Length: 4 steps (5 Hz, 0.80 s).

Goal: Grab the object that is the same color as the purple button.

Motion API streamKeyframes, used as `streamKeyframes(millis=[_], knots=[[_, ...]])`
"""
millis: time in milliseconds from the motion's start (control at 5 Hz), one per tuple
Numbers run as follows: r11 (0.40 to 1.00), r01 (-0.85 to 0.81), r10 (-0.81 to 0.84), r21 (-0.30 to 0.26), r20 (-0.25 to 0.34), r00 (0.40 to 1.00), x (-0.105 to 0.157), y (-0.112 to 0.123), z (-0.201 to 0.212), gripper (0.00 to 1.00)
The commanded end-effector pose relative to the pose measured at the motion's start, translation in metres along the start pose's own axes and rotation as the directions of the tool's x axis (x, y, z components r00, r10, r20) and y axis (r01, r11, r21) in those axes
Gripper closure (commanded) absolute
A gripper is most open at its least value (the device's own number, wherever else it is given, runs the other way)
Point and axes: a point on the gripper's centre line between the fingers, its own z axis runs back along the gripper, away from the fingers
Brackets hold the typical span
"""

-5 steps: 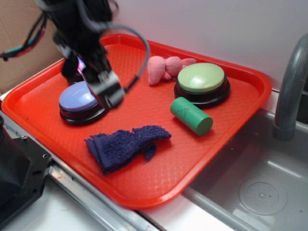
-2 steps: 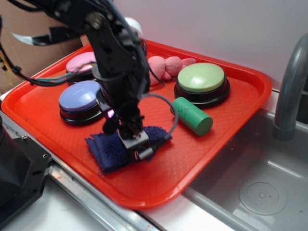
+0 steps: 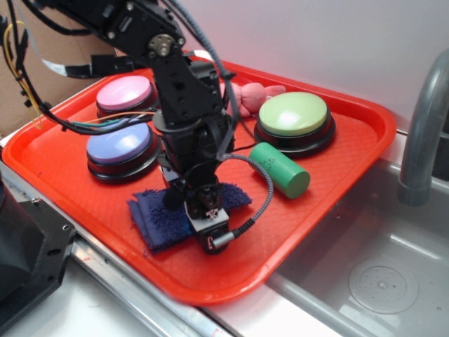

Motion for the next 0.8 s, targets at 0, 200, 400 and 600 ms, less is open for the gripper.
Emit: streamKeyframes(millis=[0,200,400,600], knots=[[0.999,-0.027,0.028,0.021,-0.021,0.999,-0.021,0.006,-0.004,1.0],[0.995,-0.069,0.072,0.074,-0.03,0.997,-0.021,0.013,0.029,1.0],[0.977,-0.142,0.146,0.157,-0.018,0.989,-0.021,0.02,0.075,1.0],[0.949,-0.208,0.206,0.237,0.036,0.978,-0.022,0.026,0.127,1.0]])
